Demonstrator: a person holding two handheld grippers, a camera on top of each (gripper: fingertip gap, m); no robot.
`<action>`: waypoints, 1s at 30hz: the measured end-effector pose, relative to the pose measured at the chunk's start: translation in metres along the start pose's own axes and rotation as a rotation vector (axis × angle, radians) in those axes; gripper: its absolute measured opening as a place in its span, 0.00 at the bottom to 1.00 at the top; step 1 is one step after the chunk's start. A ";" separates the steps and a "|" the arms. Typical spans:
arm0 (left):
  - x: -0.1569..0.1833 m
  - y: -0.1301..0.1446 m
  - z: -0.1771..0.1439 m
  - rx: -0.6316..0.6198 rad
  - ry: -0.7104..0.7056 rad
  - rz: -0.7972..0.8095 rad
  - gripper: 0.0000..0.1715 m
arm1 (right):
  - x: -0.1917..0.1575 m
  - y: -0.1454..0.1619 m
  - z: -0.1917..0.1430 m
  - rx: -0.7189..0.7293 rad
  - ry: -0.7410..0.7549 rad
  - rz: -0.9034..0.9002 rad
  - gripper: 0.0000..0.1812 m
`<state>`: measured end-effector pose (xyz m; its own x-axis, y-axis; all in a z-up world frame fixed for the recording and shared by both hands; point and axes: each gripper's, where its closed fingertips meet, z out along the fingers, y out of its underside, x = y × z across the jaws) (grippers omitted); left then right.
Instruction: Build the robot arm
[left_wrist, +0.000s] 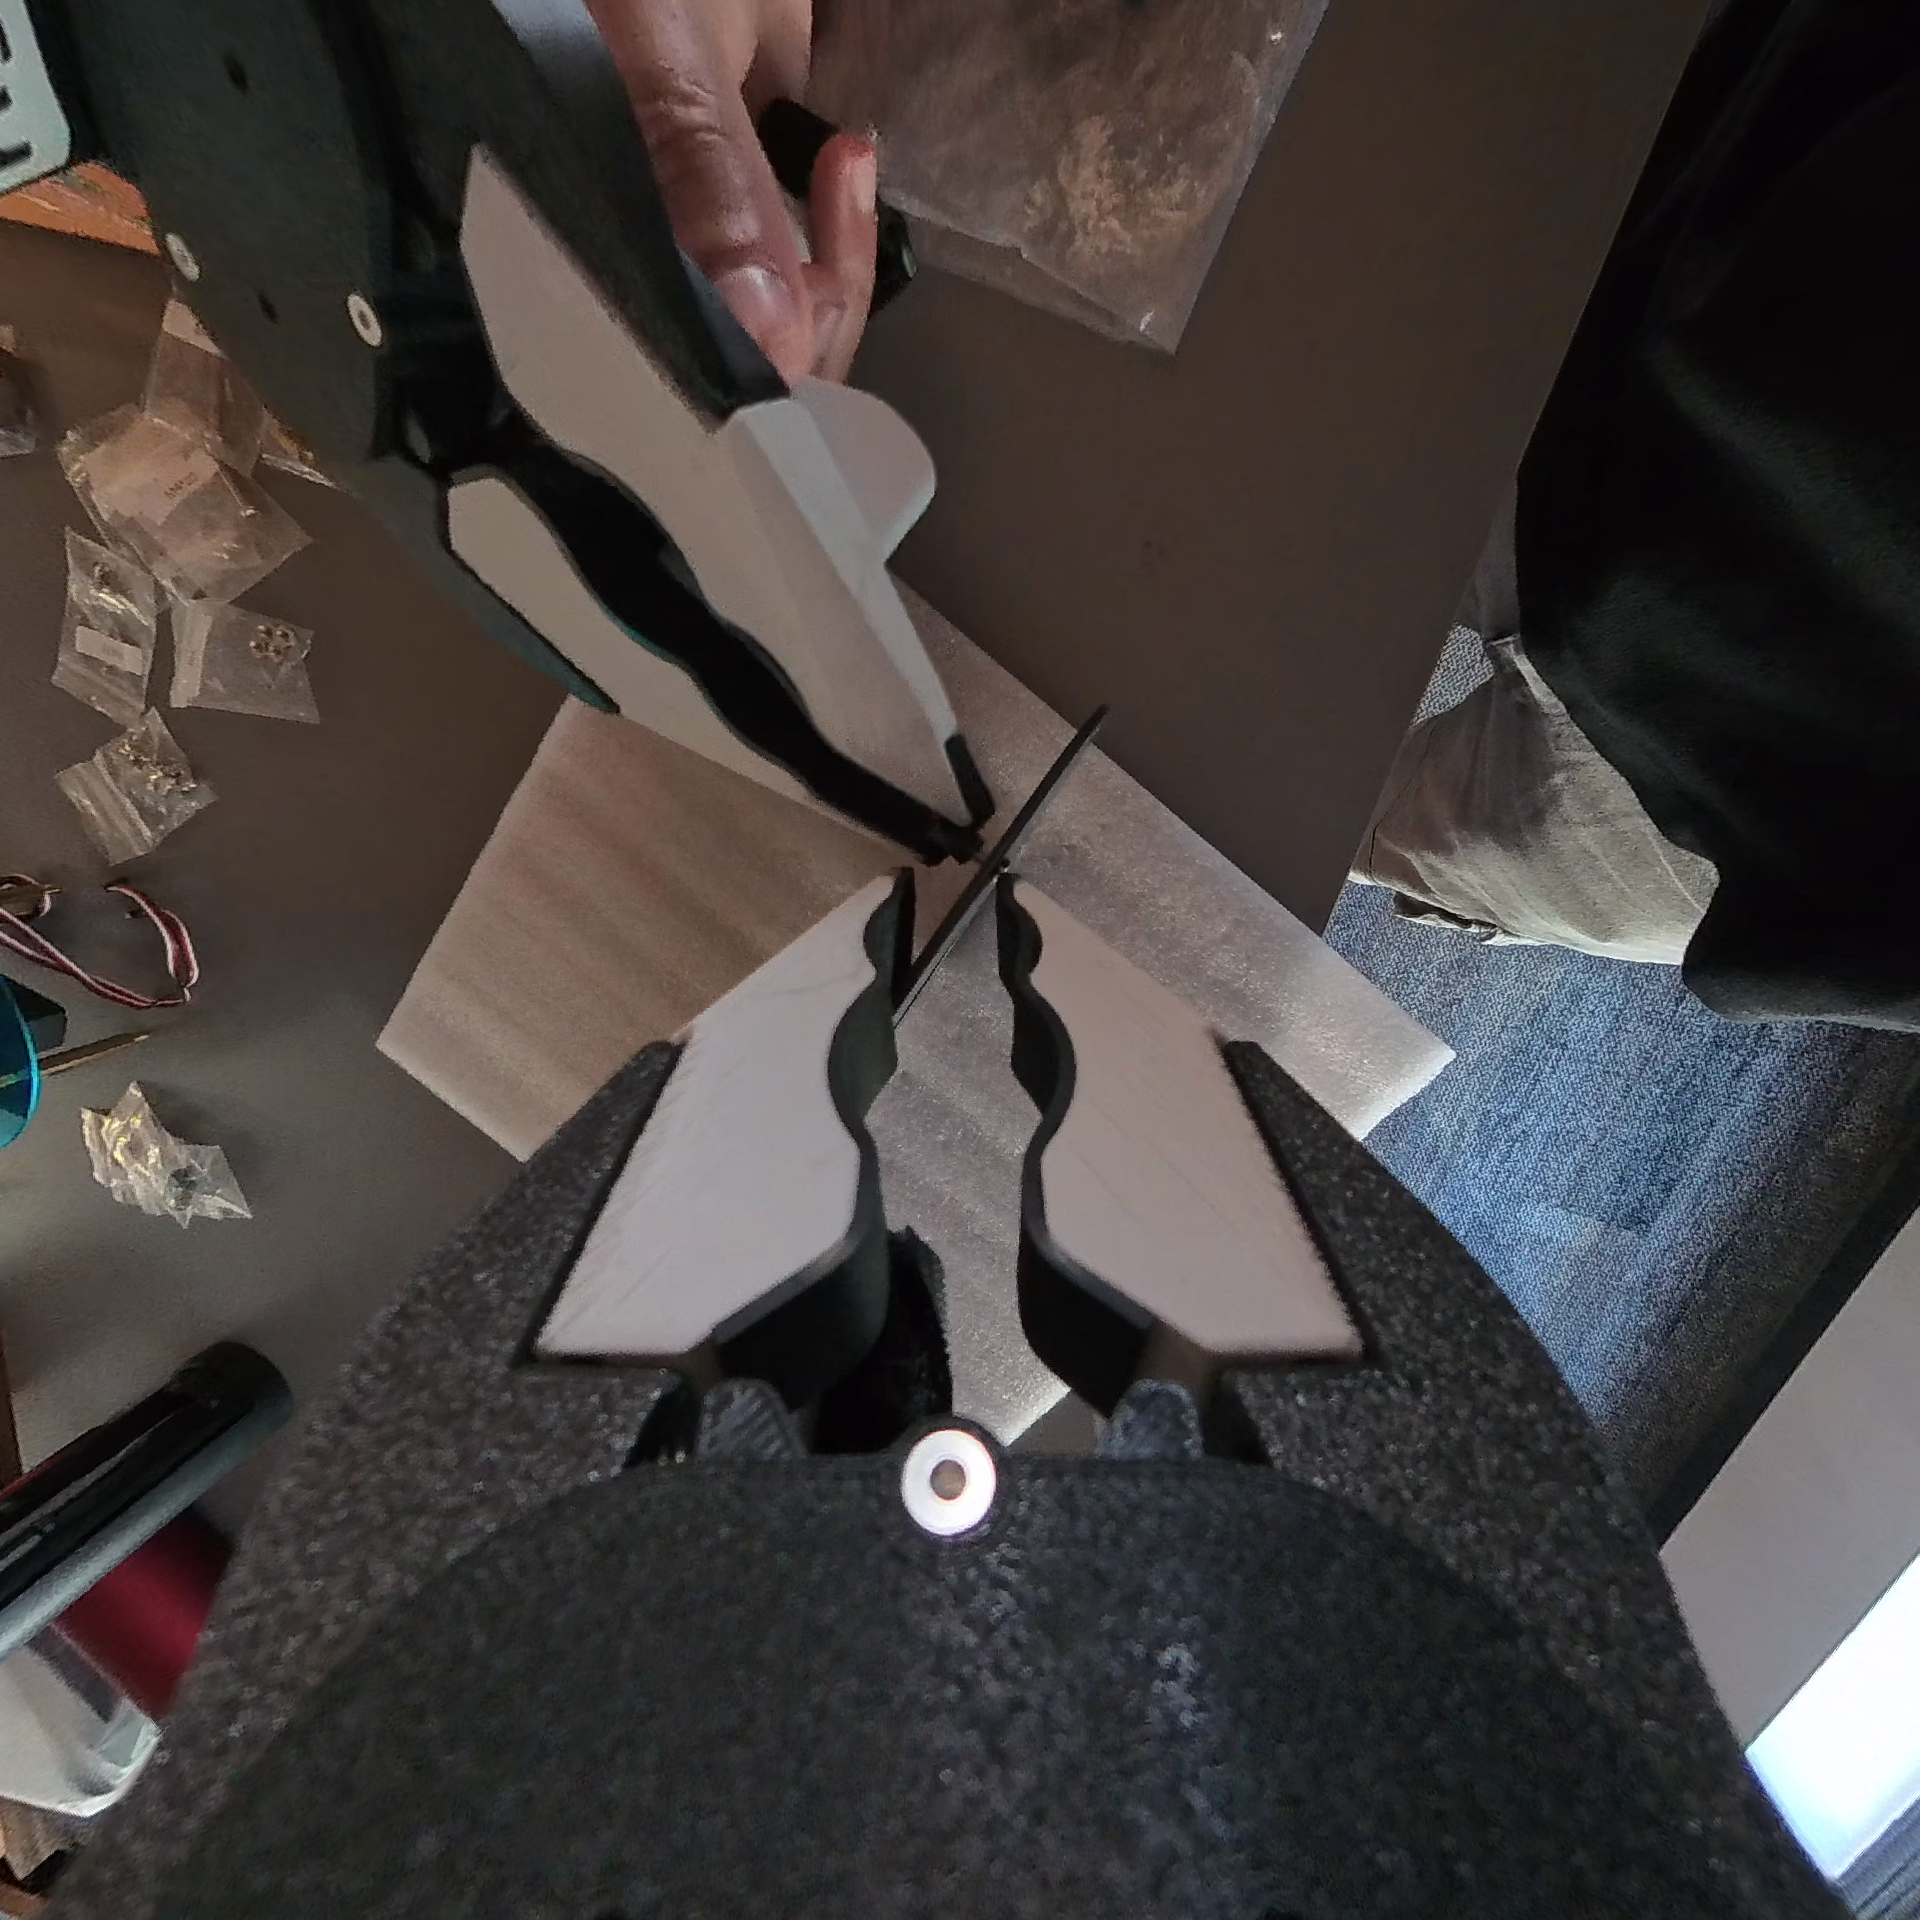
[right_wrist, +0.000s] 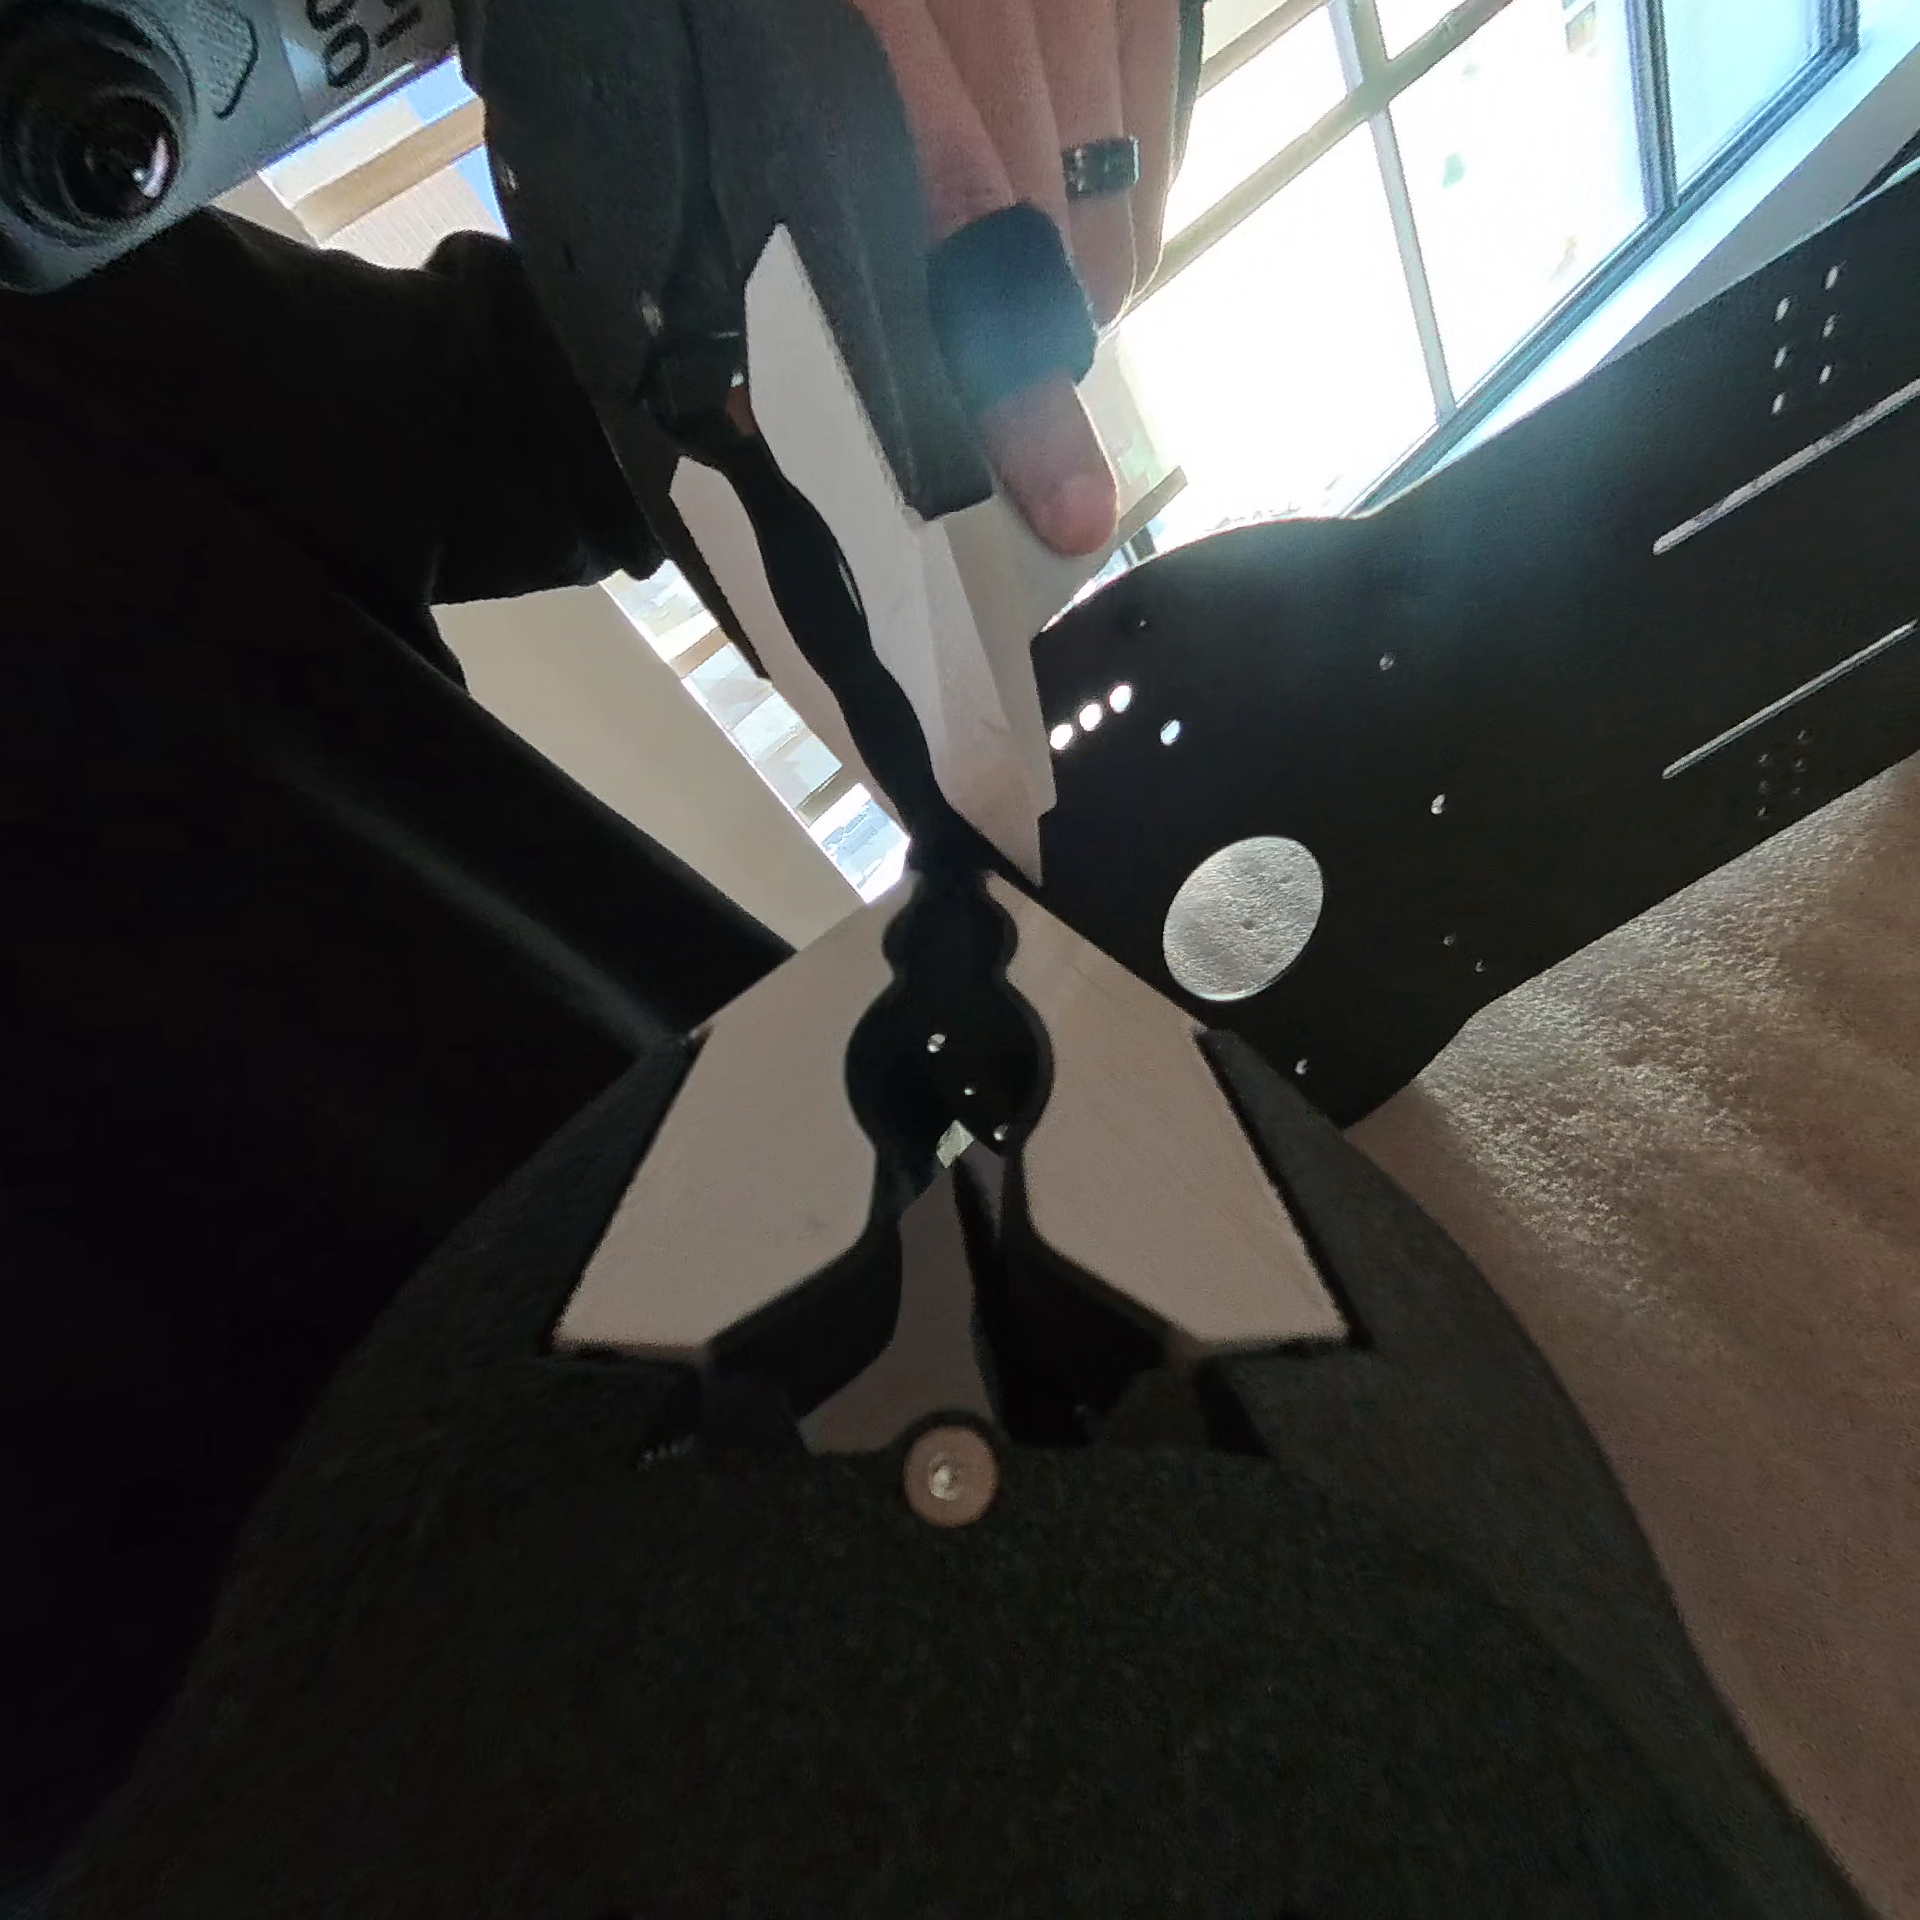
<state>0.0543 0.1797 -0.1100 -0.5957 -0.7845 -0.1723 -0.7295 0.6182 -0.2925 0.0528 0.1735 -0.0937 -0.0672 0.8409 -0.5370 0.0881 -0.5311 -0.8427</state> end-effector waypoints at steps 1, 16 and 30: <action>0.000 0.000 0.000 0.000 0.000 -0.001 0.09 | 0.000 0.000 0.000 -0.002 -0.005 -0.002 0.03; -0.002 -0.007 0.000 0.054 0.036 -0.109 0.10 | 0.000 0.000 -0.004 -0.095 0.034 -0.059 0.02; 0.002 -0.006 -0.001 0.071 0.013 -0.080 0.09 | -0.004 0.002 0.000 -0.255 -0.086 0.572 0.03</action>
<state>0.0570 0.1742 -0.1078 -0.5409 -0.8304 -0.1339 -0.7495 0.5481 -0.3713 0.0533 0.1691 -0.0938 -0.0184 0.4139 -0.9101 0.3672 -0.8439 -0.3912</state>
